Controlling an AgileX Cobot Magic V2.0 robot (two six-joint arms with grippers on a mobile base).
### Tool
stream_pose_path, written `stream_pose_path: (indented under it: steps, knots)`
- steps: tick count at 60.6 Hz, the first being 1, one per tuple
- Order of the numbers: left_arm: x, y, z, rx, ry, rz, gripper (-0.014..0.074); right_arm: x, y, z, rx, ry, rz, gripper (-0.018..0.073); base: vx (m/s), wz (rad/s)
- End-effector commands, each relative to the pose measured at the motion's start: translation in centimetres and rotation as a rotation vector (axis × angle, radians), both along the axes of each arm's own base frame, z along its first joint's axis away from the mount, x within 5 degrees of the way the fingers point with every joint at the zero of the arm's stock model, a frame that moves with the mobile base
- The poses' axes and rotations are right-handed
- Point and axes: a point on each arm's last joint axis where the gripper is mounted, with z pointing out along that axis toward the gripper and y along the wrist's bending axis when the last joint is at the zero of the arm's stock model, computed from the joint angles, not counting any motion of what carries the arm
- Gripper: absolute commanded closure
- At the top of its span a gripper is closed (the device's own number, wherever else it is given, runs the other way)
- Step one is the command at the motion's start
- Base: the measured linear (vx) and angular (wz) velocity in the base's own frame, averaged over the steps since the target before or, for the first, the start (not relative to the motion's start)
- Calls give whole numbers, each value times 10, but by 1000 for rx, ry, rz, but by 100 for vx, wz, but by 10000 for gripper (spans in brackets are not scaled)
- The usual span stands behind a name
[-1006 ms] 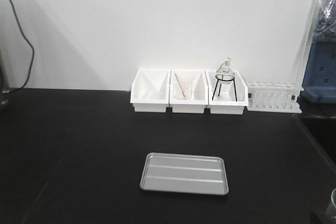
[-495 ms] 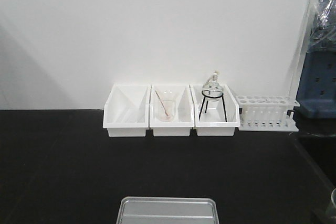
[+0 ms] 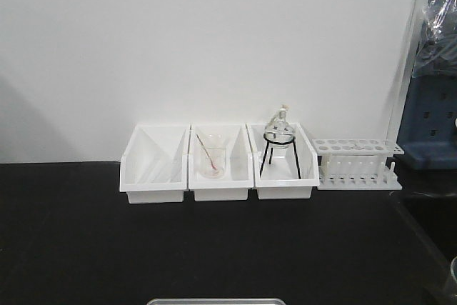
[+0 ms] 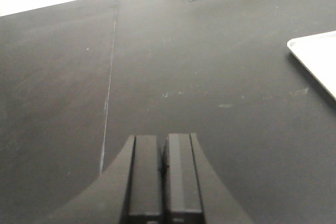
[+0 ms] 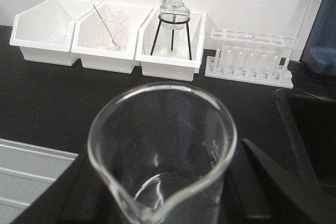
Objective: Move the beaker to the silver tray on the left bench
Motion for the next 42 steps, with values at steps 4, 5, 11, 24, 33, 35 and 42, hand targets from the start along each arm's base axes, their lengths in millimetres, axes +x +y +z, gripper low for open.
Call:
stream_pose_path:
  steps: [4,5,11,24,33,35,42]
  knots:
    - [2,-1,1,-9,-69,-12,595,1,3,13,4,-59,35,571,3,-2]
    - [2,-1,1,-9,-69,-12,595,1,3,13,4,-59,35,571,2,-2]
    - [2,-1,1,-9,-69,-12,595,1,3,13,4,-59,35,571,1,-1]
    - [2,-1,1,-9,-69,-12,595,1,4,14,7,-63,41,571,0,0]
    - [2,-1,1,-9,-69,-12,595,3,10,14,3,-81,100,571,0,0]
    - [2,-1,1,-9,-69,-12,595,6,14,13,-9,-86,130,571,0,0]
    - [2,-1,1,-9,-69,-12,595,31,36,-9,-72,6,274,571,0,0]
